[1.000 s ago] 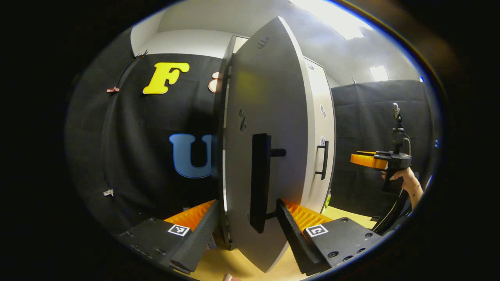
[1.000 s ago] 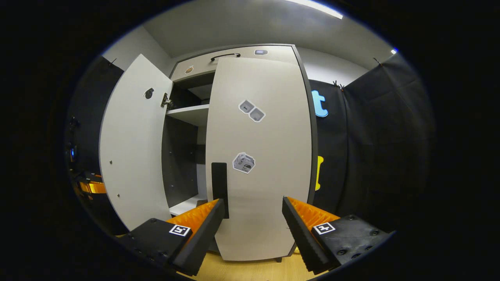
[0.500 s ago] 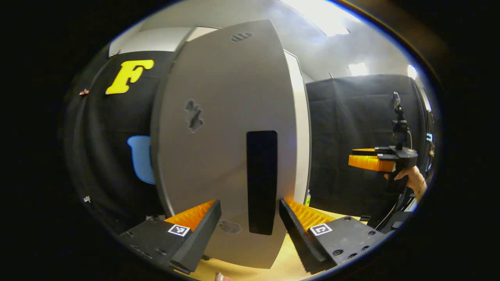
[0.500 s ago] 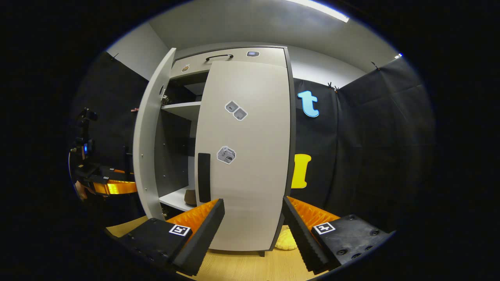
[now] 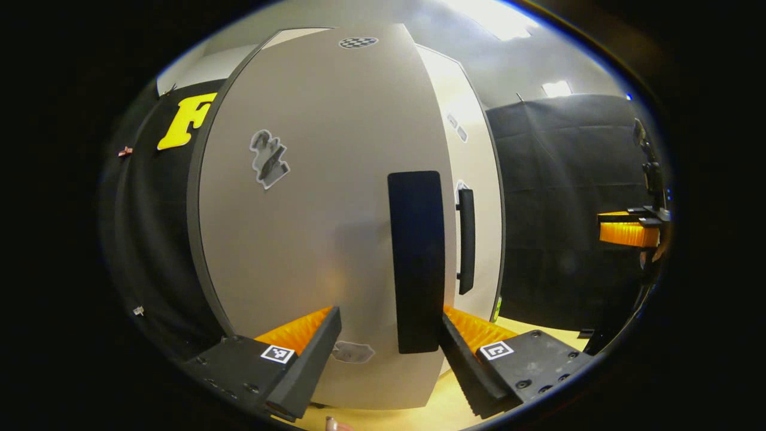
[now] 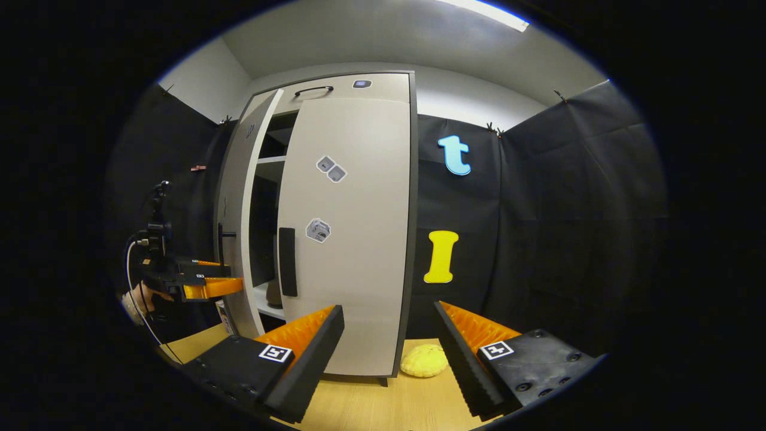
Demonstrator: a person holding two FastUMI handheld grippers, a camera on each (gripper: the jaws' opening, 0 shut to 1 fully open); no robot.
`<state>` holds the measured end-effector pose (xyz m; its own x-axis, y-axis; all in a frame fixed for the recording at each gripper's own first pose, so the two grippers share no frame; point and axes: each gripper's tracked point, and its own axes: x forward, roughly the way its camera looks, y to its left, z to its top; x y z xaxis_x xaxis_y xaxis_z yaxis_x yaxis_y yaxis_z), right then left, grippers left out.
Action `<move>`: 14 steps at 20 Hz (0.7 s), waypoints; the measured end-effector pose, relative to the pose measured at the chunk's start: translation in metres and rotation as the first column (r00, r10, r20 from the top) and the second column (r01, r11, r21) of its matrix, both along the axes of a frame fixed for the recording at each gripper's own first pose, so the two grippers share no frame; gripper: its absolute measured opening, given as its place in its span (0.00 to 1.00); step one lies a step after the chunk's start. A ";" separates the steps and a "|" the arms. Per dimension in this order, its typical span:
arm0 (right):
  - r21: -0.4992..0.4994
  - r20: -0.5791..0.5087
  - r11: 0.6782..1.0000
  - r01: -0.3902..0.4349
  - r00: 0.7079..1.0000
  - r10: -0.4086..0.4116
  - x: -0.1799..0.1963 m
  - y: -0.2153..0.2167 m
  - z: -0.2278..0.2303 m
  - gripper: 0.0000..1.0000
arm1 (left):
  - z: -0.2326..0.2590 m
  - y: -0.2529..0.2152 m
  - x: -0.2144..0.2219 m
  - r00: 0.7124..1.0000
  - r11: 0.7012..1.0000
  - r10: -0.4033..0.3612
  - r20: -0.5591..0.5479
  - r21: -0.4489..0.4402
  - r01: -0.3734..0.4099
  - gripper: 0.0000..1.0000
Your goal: Grab one shoe with the right hand and put it into the shoe cabinet, grab the other shoe with the left hand and put it into the shoe cabinet; then close the right door with the right hand and the left door with the left hand.
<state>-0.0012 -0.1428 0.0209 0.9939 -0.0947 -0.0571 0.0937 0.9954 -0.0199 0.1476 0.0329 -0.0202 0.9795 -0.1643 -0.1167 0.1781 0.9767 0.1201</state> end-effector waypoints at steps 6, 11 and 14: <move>0.000 -0.034 0.999 -0.047 0.998 0.047 -0.004 0.001 -0.009 0.98 | 0.000 -0.004 0.014 0.994 0.995 0.099 0.040 -0.004 -0.099 1.00; 0.024 -0.026 0.997 -0.076 0.997 0.076 -0.010 0.005 -0.006 0.98 | 0.000 -0.006 0.027 0.981 0.983 0.185 0.062 -0.021 -0.184 1.00; 0.036 -0.020 0.995 -0.094 0.995 0.095 -0.014 0.010 -0.003 0.98 | -0.001 -0.007 0.034 0.970 0.973 0.232 0.077 -0.020 -0.231 1.00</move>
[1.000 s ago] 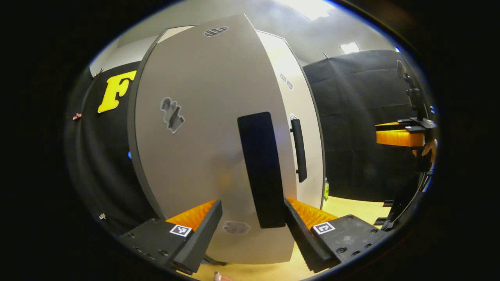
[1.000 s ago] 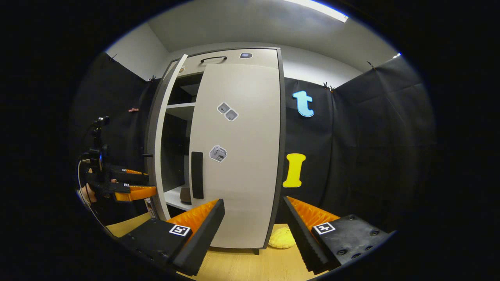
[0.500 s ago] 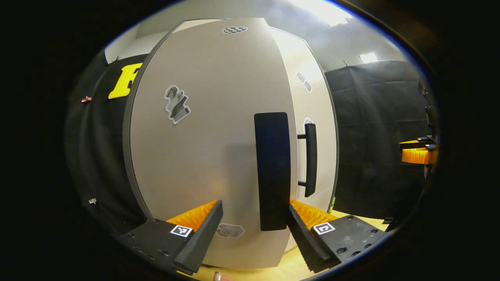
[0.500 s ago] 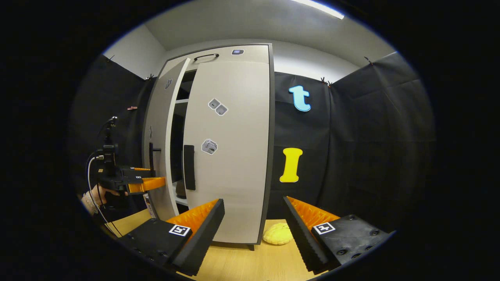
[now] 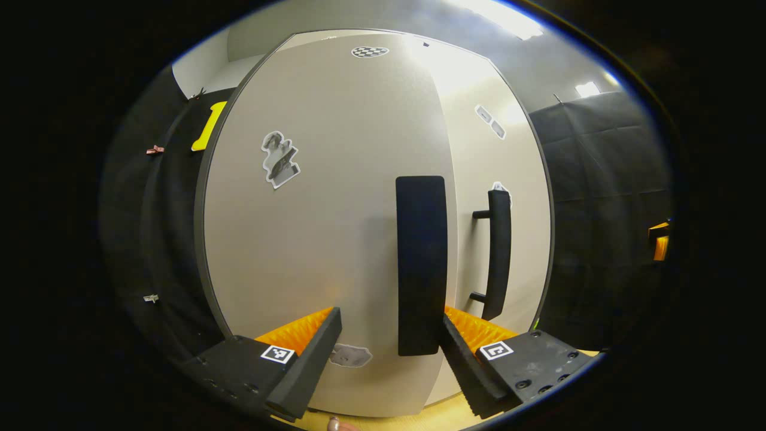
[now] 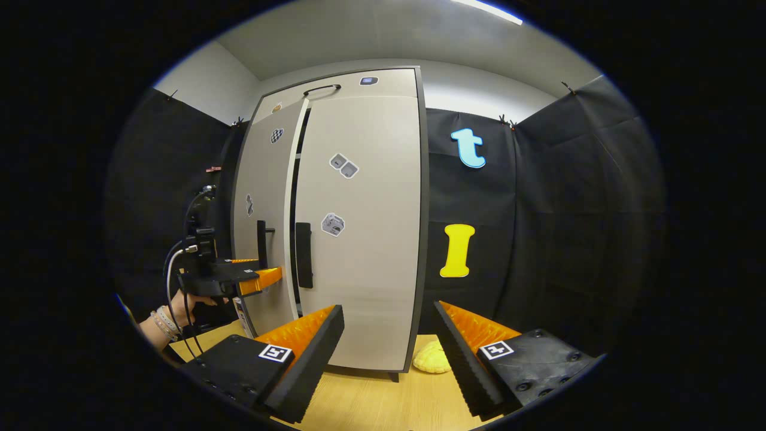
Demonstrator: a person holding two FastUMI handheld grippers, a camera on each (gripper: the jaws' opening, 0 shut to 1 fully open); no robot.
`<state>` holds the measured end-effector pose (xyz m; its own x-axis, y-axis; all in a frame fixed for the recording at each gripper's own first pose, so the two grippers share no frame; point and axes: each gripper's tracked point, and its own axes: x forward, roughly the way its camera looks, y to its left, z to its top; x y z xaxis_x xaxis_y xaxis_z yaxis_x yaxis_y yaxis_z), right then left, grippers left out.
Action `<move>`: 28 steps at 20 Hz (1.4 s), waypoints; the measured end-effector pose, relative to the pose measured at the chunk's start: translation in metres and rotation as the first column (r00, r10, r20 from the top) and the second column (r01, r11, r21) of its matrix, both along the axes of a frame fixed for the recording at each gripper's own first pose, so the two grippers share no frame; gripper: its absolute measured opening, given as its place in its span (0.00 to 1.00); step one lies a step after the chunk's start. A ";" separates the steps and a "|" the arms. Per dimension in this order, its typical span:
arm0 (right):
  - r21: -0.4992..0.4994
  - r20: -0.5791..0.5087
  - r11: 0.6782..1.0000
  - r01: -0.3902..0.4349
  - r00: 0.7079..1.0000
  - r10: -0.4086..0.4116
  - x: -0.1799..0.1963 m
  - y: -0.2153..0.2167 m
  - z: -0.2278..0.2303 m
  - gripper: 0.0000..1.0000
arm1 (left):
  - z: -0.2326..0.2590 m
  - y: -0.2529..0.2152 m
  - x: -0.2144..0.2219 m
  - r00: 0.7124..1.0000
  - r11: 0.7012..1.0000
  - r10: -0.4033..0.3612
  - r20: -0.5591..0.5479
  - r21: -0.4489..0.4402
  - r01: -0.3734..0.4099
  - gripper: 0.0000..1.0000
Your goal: Grab one shoe with the right hand and put it into the shoe cabinet, grab the other shoe with the left hand and put it into the shoe cabinet; then close the right door with the right hand and the left door with the left hand.
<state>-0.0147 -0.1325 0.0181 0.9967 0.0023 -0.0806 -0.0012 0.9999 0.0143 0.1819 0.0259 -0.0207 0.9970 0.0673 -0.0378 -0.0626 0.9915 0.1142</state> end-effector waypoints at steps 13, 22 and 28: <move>0.029 0.045 0.987 -0.157 0.987 0.155 0.021 0.064 0.009 0.98 | 0.054 -0.028 -0.115 0.996 0.998 0.020 0.086 0.057 -0.025 0.96; 0.062 0.053 0.967 -0.245 0.969 0.242 0.034 0.114 0.005 0.98 | 0.071 -0.036 -0.187 0.992 0.998 0.035 0.122 0.048 -0.041 0.99; 0.069 0.059 0.968 -0.242 0.969 0.239 0.035 0.120 0.006 0.98 | 0.066 -0.028 -0.189 0.994 1.000 0.030 0.107 0.000 -0.030 0.96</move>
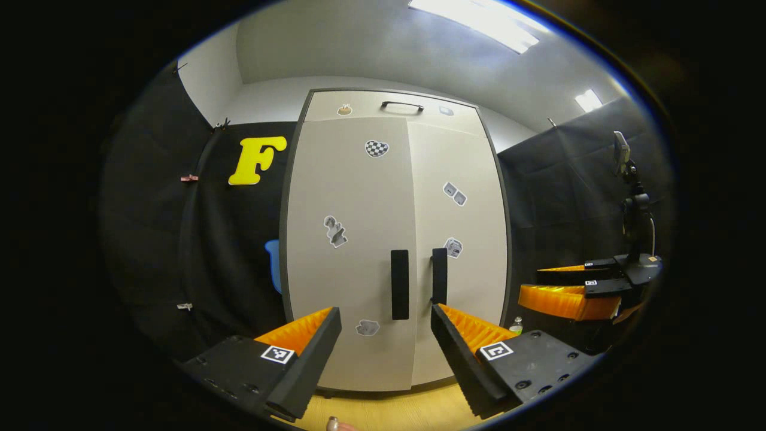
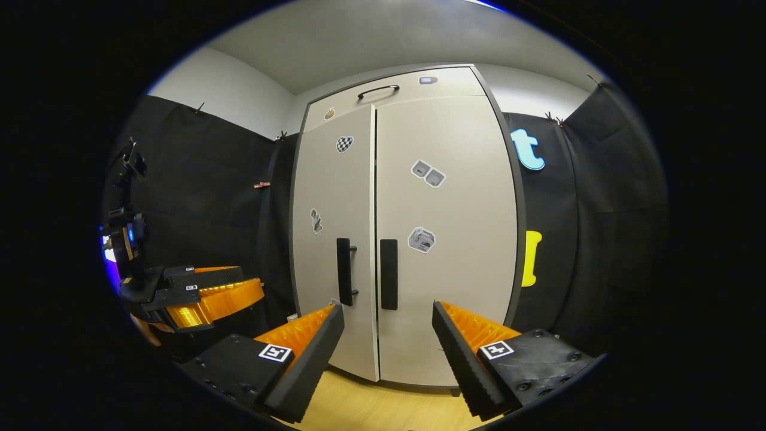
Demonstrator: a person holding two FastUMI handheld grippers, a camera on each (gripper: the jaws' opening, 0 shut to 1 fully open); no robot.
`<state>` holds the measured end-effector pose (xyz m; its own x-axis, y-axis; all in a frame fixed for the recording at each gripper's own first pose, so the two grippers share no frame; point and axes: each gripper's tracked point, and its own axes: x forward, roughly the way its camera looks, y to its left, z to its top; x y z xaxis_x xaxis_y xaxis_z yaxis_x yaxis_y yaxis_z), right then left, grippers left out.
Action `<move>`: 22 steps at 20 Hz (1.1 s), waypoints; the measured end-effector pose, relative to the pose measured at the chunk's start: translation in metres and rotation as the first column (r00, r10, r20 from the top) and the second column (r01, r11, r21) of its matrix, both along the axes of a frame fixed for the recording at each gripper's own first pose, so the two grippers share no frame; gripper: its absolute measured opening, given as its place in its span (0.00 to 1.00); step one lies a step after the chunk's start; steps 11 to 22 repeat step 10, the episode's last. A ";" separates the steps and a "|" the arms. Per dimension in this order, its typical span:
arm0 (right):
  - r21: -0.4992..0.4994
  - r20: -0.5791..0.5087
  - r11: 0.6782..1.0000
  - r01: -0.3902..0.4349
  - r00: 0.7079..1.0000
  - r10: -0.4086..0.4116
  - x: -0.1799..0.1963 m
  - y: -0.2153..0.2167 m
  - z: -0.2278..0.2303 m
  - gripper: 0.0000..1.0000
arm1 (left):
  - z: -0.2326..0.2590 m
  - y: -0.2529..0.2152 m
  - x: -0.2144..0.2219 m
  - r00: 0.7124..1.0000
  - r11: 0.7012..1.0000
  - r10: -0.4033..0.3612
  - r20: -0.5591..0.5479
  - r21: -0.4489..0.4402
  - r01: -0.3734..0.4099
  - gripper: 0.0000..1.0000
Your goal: Grab one shoe with the right hand and put it into the shoe cabinet, grab the other shoe with the left hand and put it into the shoe cabinet; then close the right door with the right hand and the left door with the left hand.
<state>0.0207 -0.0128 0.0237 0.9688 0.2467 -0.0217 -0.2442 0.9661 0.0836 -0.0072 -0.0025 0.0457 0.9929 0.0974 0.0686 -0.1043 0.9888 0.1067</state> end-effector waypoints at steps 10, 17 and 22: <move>-0.012 0.002 0.999 0.030 1.000 -0.030 -0.002 -0.007 0.000 0.98 | -0.004 0.000 0.001 1.000 1.000 -0.015 -0.015 0.006 0.016 0.96; -0.012 0.002 0.999 0.030 1.000 -0.030 -0.002 -0.007 0.000 0.98 | -0.004 0.000 0.001 1.000 1.000 -0.015 -0.015 0.006 0.016 0.96; -0.012 0.002 0.999 0.030 1.000 -0.030 -0.002 -0.007 0.000 0.98 | -0.004 0.000 0.001 1.000 1.000 -0.015 -0.015 0.006 0.016 0.96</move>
